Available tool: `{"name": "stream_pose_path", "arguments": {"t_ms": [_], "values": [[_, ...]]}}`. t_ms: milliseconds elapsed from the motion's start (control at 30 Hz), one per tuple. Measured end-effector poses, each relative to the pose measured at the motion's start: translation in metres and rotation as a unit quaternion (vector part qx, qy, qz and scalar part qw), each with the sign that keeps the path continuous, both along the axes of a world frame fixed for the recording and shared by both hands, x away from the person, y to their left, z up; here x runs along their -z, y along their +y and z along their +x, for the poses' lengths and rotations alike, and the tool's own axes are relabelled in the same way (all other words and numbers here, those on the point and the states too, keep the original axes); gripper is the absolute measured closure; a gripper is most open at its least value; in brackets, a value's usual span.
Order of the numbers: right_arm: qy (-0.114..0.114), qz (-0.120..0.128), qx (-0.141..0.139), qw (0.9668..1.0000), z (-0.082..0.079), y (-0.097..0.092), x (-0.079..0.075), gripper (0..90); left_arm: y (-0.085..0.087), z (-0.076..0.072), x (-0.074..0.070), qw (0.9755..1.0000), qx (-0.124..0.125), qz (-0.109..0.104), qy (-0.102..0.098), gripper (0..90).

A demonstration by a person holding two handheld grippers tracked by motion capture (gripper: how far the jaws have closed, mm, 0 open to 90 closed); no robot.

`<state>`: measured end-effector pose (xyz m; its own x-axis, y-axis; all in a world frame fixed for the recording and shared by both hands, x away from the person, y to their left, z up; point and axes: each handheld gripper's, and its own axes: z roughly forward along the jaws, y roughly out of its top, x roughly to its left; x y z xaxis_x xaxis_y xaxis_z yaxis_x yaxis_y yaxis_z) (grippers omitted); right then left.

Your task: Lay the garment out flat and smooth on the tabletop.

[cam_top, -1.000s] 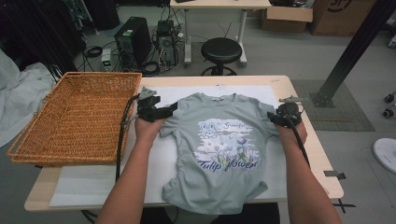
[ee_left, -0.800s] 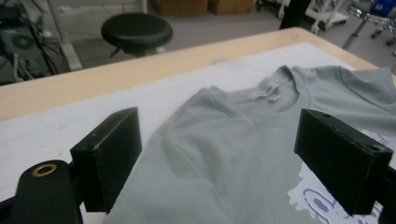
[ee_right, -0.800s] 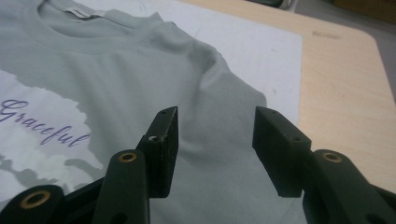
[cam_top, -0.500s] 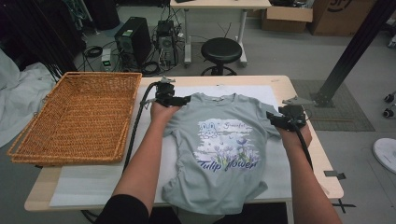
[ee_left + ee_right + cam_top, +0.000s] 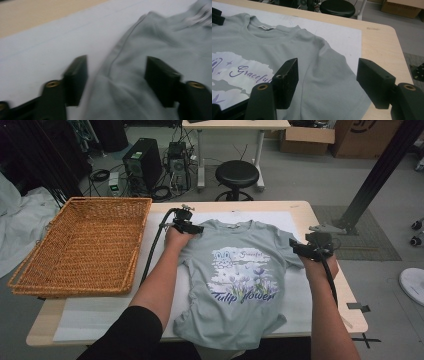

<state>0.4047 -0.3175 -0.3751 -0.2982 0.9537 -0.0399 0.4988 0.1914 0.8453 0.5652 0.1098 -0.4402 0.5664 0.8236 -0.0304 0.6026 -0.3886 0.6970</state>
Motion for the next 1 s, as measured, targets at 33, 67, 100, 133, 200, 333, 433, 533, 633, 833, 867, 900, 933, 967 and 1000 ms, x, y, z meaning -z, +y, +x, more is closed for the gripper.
{"name": "stream_pose_path", "arguments": {"t_ms": [33, 67, 100, 133, 200, 333, 433, 533, 633, 833, 867, 900, 933, 967, 1000], "values": [[-0.001, -0.002, -0.001, 1.0, 0.0, 0.001, -0.001, 34.1, -0.004, -0.003, -0.002, 0.9995, 0.012, 0.028, -0.008, 82.3], [-0.001, -0.002, -0.001, 1.0, 0.0, 0.001, -0.001, 34.1, -0.004, -0.003, -0.002, 0.9995, 0.012, 0.028, -0.008, 83.7], [-0.002, -0.003, -0.001, 1.0, 0.0, 0.002, -0.002, 34.1, -0.005, -0.003, -0.003, 0.9993, 0.01, 0.035, -0.01, 83.7], [-0.003, -0.007, -0.003, 1.0, 0.0, 0.004, -0.003, 34.3, -0.006, -0.003, -0.003, 0.9991, 0.01, 0.041, -0.01, 84.3], [-0.003, -0.011, -0.006, 0.9999, -0.002, 0.006, -0.004, 34.7, -0.004, -0.001, -0.004, 0.9981, -0.002, 0.059, -0.019, 84.4], [-0.003, -0.017, -0.006, 0.9998, -0.004, 0.005, -0.005, 34.8, 0.015, 0.009, -0.004, 0.9981, -0.034, 0.049, -0.012, 84.3], [-0.003, -0.015, -0.002, 0.9999, -0.006, 0.002, -0.006, 34.8, 0.028, 0.013, -0.007, 0.996, -0.065, 0.061, -0.011, 84.2], [-0.003, -0.018, -0.005, 0.9998, -0.004, 0.004, -0.004, 34.7, 0.044, 0.015, -0.008, 0.994, -0.1, 0.045, 0.004, 83.1], [-0.001, -0.016, -0.012, 0.9998, 0.001, 0.008, 0.0, 34.7, 0.045, 0.011, -0.013, 0.9954, -0.095, 0.015, -0.004, 59.9], [-0.006, 0.001, -0.031, 0.9995, 0.019, 0.018, -0.003, 34.5, 0.034, -0.009, -0.034, 0.9974, -0.054, -0.047, -0.006, 28.1], [-0.001, 0.001, -0.037, 0.9993, 0.024, 0.021, -0.003, 34.5, 0.031, -0.013, -0.036, 0.9977, -0.047, -0.048, -0.007, 26.8], [0.001, 0.0, -0.04, 0.9992, 0.028, 0.022, -0.003, 34.5, 0.026, -0.023, -0.039, 0.9974, -0.038, -0.058, -0.02, 25.3], [0.004, 0.002, -0.045, 0.999, 0.034, 0.024, -0.002, 34.4, 0.023, -0.028, -0.041, 0.9969, -0.034, -0.067, -0.025, 24.9], [0.018, 0.008, -0.049, 0.9986, 0.045, 0.027, 0.003, 34.3, 0.02, -0.037, -0.043, 0.9963, -0.03, -0.072, -0.035, 20.9], [0.027, 0.012, -0.051, 0.9982, 0.052, 0.028, 0.007, 34.3, 0.017, -0.046, -0.046, 0.9958, -0.025, -0.078, -0.04, 18.8]]}}
